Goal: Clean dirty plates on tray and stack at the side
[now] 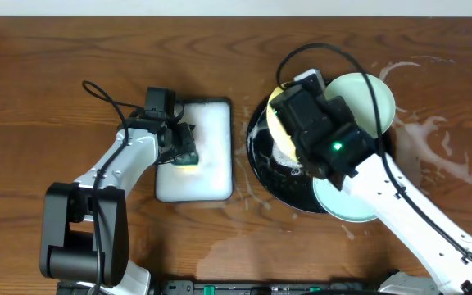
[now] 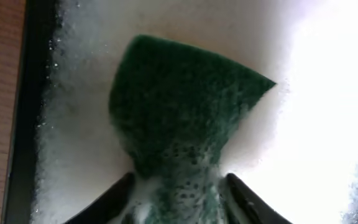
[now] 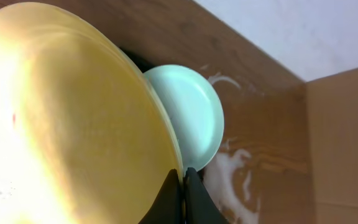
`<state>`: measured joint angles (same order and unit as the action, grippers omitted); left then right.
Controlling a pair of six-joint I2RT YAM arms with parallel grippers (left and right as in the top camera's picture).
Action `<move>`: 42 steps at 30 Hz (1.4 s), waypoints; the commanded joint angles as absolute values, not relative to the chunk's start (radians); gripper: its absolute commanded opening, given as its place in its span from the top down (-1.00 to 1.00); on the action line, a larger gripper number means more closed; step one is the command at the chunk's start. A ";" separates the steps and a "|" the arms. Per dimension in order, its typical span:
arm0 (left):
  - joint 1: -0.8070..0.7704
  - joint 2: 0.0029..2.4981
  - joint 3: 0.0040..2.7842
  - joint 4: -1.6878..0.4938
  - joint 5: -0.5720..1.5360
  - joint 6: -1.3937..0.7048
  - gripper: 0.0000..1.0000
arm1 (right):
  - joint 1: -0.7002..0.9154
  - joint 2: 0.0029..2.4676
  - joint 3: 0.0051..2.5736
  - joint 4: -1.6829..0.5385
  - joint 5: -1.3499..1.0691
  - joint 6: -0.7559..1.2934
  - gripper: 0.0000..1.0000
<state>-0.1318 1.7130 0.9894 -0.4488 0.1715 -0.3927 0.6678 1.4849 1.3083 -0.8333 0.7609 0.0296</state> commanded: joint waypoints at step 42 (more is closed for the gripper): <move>-0.152 1.544 0.958 -0.419 0.172 -0.411 0.85 | 0.490 1.536 1.180 -0.738 0.500 0.179 0.98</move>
<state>-0.1501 1.4887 0.9836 -0.4309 0.1776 -0.3996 0.4953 1.5215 1.1923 -0.7551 0.5228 0.1558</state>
